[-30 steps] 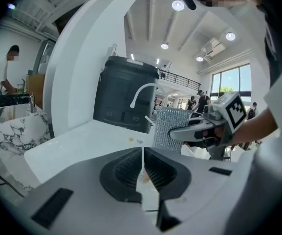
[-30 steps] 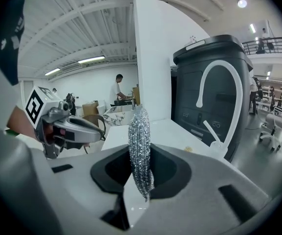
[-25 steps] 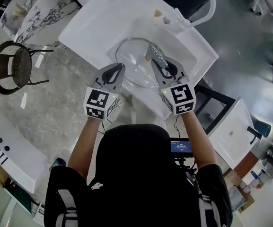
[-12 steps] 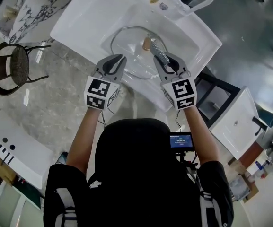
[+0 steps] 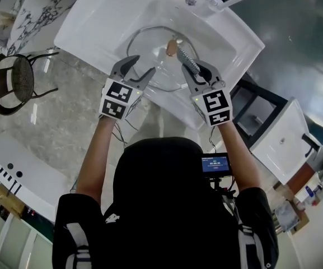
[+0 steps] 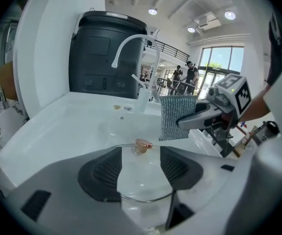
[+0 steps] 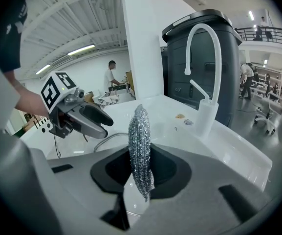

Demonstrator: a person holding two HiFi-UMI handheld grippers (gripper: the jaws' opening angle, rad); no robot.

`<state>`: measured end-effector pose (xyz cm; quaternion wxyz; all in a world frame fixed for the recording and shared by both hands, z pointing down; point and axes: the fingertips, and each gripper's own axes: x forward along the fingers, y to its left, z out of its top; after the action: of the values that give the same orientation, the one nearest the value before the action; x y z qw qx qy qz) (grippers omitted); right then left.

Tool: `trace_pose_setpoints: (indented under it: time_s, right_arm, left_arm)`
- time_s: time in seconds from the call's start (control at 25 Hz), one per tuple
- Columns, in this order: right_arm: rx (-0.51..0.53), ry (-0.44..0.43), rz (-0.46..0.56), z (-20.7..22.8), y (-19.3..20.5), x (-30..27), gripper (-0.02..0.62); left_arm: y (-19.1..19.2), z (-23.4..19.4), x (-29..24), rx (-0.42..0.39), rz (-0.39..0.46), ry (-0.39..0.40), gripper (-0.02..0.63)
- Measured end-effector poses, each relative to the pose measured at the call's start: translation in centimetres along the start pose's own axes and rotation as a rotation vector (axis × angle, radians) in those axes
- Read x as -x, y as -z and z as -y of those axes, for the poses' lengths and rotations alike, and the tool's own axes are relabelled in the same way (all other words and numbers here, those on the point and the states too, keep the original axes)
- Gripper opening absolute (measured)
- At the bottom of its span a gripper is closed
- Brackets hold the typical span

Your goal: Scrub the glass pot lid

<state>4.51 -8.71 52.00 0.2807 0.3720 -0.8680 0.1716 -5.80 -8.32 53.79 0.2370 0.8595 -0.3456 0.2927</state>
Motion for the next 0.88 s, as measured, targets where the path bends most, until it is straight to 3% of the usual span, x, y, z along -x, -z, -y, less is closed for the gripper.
trace_pose_setpoints:
  time_s: [0.36,0.88]
  right_arm:
    - [-0.015,-0.008,-0.024,0.6,1.0,-0.6,0.066]
    - [-0.02,-0.021,-0.05,0.9,2.0,-1.8,0.066]
  left_arm:
    - [2.2,-1.3,-2.4,-0.091,-0.146,0.033,0.298]
    - [3.7,-1.2,-4.8,-0.156,-0.27,0.123,0.31]
